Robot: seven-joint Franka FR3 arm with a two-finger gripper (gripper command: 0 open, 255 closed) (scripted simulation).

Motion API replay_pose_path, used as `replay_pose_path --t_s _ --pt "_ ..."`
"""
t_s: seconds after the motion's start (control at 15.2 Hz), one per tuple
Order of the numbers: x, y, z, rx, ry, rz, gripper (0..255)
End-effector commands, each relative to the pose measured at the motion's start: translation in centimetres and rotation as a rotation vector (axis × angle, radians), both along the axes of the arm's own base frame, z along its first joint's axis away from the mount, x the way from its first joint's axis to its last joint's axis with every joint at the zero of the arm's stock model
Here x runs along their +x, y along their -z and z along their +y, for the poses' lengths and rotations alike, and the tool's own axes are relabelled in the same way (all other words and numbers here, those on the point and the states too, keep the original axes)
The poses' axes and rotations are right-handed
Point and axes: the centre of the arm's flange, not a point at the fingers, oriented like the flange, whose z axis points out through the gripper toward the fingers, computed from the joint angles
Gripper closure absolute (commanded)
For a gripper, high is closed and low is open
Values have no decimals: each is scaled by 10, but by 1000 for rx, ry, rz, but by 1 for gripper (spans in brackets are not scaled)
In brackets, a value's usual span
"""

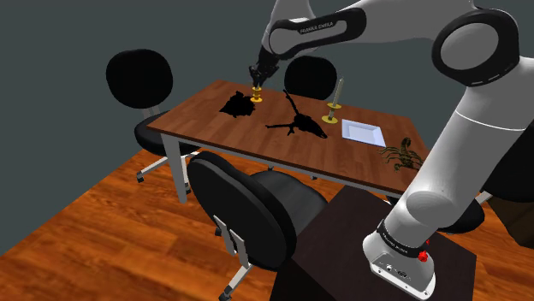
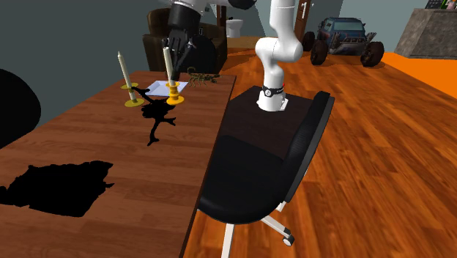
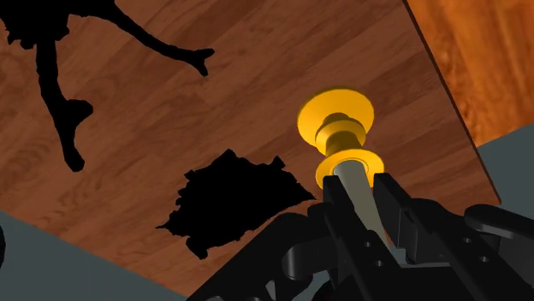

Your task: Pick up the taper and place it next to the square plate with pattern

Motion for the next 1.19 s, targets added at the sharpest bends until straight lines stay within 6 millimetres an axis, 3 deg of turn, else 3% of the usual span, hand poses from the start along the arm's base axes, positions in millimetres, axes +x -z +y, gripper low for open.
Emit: replay_pose_path --t_s 0.0,0.07,1.12 --pt "1 -11 0 0 0 0 255" --pt "1 -15 0 0 0 0 255" --pt "-131 -16 -165 0 0 0 255"
